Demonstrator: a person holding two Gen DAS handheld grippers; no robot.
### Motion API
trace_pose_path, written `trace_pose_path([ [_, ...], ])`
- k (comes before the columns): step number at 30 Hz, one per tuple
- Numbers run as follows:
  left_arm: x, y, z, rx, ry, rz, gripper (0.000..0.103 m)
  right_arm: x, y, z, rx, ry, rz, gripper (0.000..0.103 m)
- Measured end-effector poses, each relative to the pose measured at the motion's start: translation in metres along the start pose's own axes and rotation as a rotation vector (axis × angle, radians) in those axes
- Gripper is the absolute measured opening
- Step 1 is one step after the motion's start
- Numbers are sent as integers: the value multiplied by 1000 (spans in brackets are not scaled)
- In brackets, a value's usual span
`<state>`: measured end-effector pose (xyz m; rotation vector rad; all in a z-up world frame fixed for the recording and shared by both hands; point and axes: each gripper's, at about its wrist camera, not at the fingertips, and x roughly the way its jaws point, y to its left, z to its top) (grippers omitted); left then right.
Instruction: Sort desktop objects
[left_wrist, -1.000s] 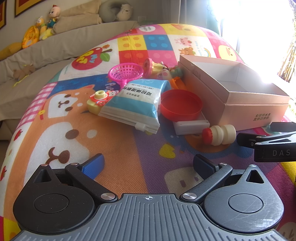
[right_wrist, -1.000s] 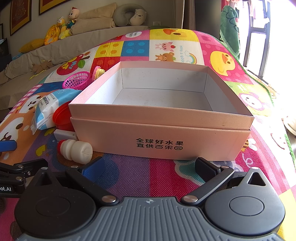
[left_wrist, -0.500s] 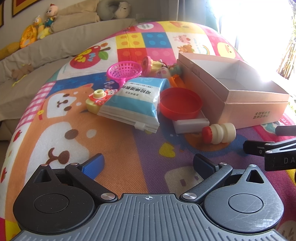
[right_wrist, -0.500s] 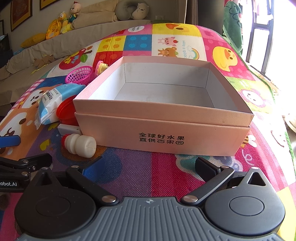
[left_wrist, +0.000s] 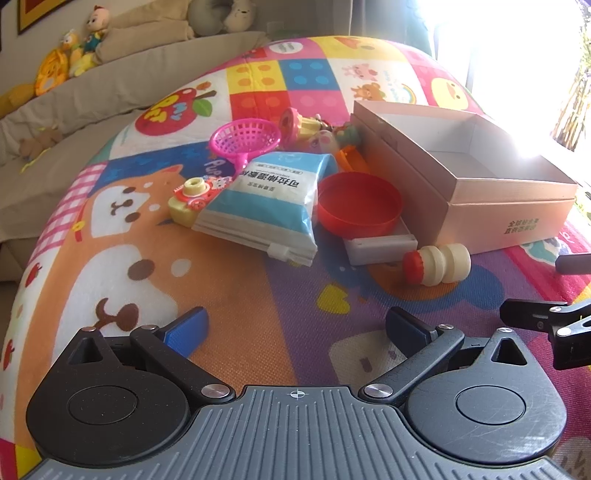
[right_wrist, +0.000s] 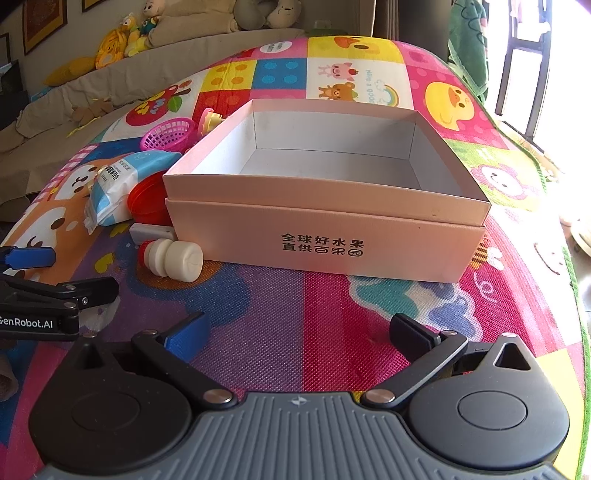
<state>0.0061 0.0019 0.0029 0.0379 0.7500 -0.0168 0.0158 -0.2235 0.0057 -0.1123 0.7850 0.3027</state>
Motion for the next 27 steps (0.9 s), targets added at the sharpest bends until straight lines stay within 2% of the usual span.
trace_pose_path([
  [1,0,0,0,1,-1,-2,103,-2,-3,1,-7,0,18,103],
  [3,-1,1,0,2,-3,-8,103,-14,-13,5,24,-71,12,103],
  [6,-4,4,0,7,-18,-32,103,-35,-34,15,101,-227,-68,103],
  [8,-11,7,2,8,-61,-46,103,-39,-52,26,202,-284,-101,103],
  [10,-19,8,6,23,-111,-32,103,-29,-68,39,276,-274,-79,103],
  [12,-26,10,10,42,-152,-11,103,-10,-77,52,331,-228,-58,103],
  [14,-30,14,13,49,-170,0,103,7,-80,60,365,-183,-4,103],
  [15,-31,17,14,45,-171,3,103,13,-75,63,371,-177,-8,103],
  [18,-31,25,16,24,-161,6,103,22,-59,69,336,-196,-16,103],
  [21,-29,29,16,17,-153,24,103,25,-50,76,311,-198,42,103],
  [22,-28,31,16,10,-151,29,103,17,-43,76,290,-237,36,103],
  [25,-27,40,16,-23,-143,58,103,-16,-11,67,85,-348,16,103],
  [27,-27,43,17,-46,-144,71,103,-29,13,55,-44,-352,46,101],
])
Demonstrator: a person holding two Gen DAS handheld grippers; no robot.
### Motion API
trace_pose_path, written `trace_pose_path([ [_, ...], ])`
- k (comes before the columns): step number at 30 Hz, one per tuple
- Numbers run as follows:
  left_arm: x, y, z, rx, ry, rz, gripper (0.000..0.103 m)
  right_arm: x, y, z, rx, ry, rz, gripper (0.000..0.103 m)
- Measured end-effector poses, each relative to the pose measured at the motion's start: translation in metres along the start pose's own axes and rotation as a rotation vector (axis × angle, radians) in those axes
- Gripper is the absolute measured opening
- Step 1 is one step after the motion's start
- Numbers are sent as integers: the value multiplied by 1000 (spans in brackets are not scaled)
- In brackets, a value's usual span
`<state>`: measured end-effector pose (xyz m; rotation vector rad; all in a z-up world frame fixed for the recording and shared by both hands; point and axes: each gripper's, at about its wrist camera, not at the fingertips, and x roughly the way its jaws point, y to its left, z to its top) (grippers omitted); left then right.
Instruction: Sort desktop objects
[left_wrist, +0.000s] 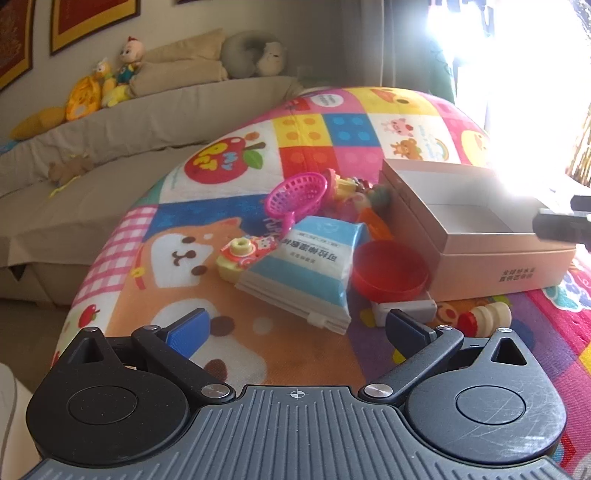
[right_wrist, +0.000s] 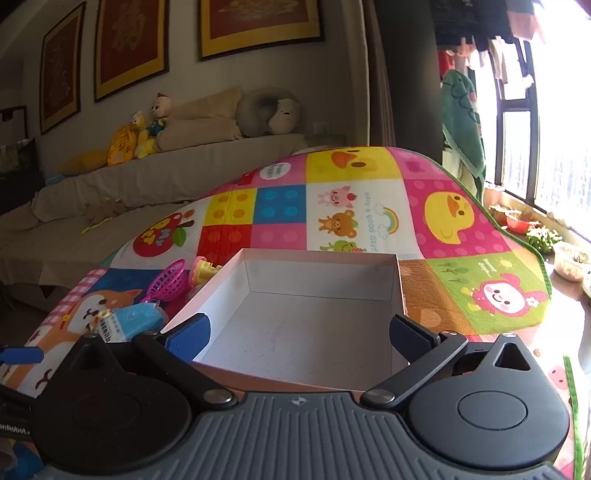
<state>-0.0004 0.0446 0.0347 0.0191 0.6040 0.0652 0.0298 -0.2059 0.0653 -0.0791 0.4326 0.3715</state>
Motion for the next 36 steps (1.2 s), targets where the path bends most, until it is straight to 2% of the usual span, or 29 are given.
trace_pose_path([
  [1,0,2,1,-15,-3,-1,103,-4,12,-5,-45,23,39,98],
  [3,-1,3,4,-35,-9,-19,103,1,34,-18,-114,110,103,76],
  [5,-4,0,6,-35,-13,-43,103,12,48,-31,-139,170,134,63],
  [7,-6,-5,8,-23,-20,-53,103,24,50,-39,-104,206,131,59],
  [9,-8,-9,10,-6,-28,-57,103,34,47,-41,-63,235,130,39],
  [10,-8,-12,11,2,-29,-63,103,36,44,-41,-47,242,119,38],
  [17,15,-38,14,68,-35,-151,103,11,12,-57,9,225,14,39],
  [20,35,-48,16,100,-16,-158,100,-7,6,-65,42,191,-15,61],
  [23,45,-53,17,147,-36,-142,95,-22,1,-66,62,124,-36,76],
  [25,47,-52,19,172,-48,-147,94,-25,0,-66,70,102,-41,78],
  [28,50,-50,20,222,-66,-156,93,-21,1,-65,68,116,-41,80],
  [32,60,-46,18,291,-79,-55,95,-21,1,-64,77,120,-46,83],
  [34,63,-40,21,268,-59,-8,95,-22,1,-64,79,113,-52,86],
  [36,62,-33,22,233,-47,-2,93,-23,0,-64,82,111,-56,89],
])
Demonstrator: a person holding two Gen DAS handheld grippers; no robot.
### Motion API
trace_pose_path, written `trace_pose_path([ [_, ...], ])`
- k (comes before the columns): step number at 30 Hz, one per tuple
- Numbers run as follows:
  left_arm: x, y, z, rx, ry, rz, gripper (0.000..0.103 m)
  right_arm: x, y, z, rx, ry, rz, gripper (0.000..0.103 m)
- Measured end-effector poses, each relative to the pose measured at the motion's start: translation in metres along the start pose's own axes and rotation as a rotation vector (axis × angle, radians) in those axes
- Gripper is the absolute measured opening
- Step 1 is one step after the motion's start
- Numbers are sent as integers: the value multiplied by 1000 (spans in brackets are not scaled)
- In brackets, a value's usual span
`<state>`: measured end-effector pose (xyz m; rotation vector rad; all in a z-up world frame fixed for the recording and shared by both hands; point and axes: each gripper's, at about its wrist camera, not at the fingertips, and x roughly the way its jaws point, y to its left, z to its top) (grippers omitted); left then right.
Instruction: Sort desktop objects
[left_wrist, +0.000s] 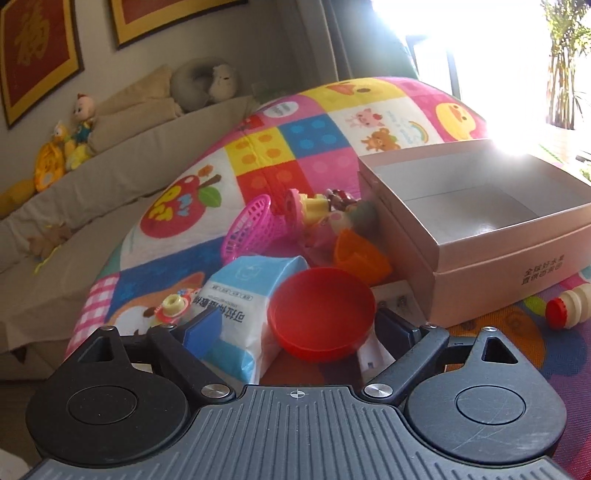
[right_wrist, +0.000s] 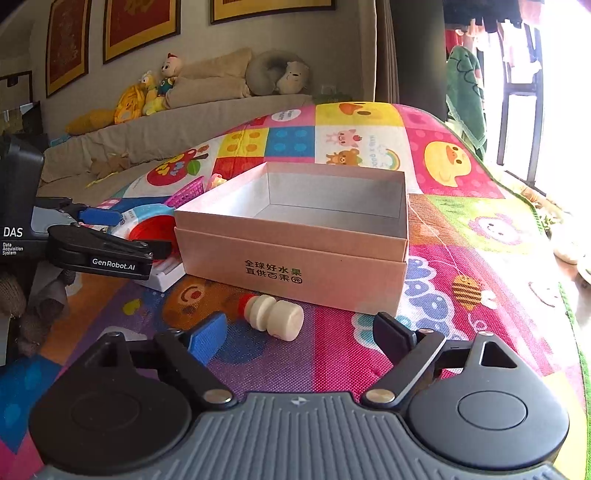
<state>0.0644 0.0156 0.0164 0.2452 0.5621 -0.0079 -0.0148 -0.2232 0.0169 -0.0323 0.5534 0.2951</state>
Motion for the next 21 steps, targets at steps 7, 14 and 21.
trace_pose_path([
  [7,-21,-5,-5,-58,5,-137,78,1,-3,2,11,-6,-10,96],
  [14,10,11,2,-211,91,-142,74,0,-3,2,18,-14,-20,97],
  [21,3,20,2,-217,69,71,79,0,-4,1,21,-15,-23,98],
])
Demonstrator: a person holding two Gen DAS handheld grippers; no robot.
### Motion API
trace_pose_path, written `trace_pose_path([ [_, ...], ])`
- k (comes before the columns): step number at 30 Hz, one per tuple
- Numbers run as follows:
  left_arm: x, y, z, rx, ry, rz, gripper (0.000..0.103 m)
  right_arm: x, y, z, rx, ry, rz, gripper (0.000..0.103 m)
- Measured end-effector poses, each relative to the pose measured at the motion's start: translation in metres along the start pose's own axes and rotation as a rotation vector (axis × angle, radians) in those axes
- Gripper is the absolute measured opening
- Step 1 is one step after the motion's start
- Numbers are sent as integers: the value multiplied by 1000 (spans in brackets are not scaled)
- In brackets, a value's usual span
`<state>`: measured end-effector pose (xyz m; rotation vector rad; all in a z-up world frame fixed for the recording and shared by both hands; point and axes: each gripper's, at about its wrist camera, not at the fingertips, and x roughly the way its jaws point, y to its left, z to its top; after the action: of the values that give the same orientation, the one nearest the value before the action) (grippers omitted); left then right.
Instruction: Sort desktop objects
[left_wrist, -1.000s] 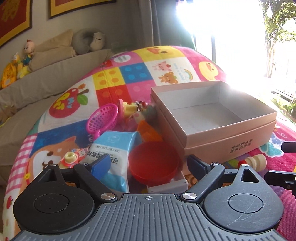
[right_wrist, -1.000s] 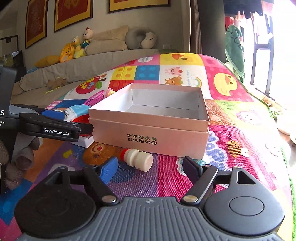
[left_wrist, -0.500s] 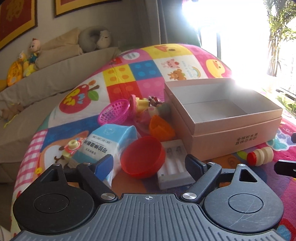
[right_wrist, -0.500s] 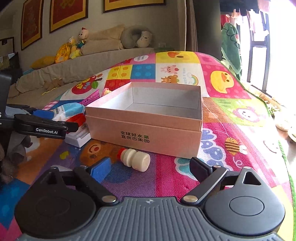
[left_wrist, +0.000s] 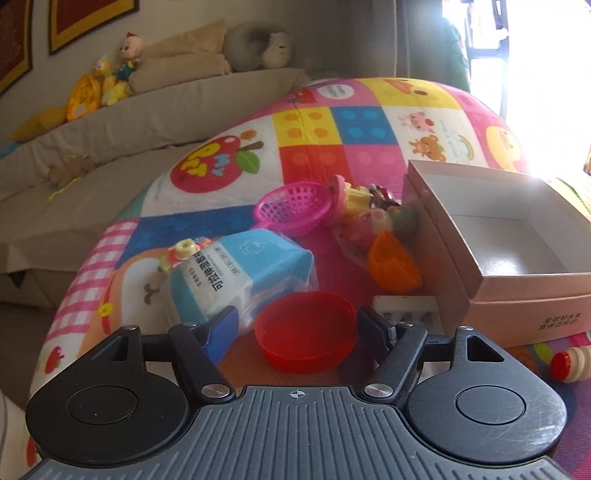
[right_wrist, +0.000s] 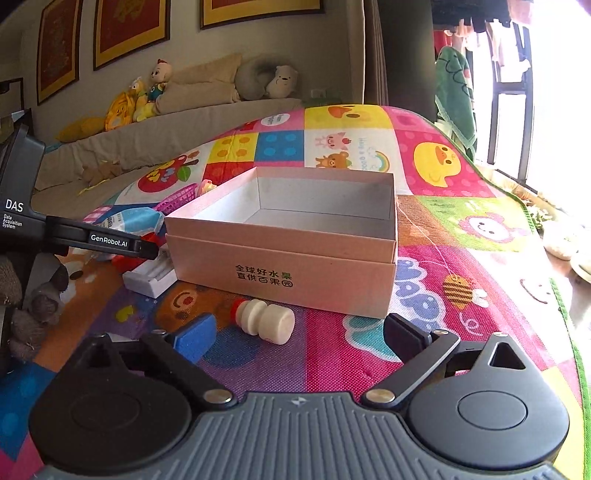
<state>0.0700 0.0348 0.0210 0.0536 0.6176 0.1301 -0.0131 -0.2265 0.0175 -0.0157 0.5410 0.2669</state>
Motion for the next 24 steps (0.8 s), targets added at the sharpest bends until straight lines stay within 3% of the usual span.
trace_pose_path([
  [2,-14,8,-3,-18,-19,-28,84,-1,0,-1,0,-3,-1,99],
  [4,-29,8,-6,-23,-20,-161,91,-1,1,-1,0,-3,-1,99],
  [6,-40,-3,-11,23,-19,-242,92,-1,1,-1,0,-3,-1,99],
  [10,-30,-35,-15,116,18,-226,87,0,1,0,-2,1,2,99],
  [14,-14,-45,-17,119,62,-209,67,-3,2,0,-7,6,-5,99],
  [16,-12,-43,-20,120,70,-198,53,-3,0,0,5,51,38,99],
  [20,-27,-33,-31,134,69,-227,53,-3,6,0,-23,75,62,99],
  [24,-63,-14,-53,195,86,-324,53,-5,12,4,-51,65,64,99],
])
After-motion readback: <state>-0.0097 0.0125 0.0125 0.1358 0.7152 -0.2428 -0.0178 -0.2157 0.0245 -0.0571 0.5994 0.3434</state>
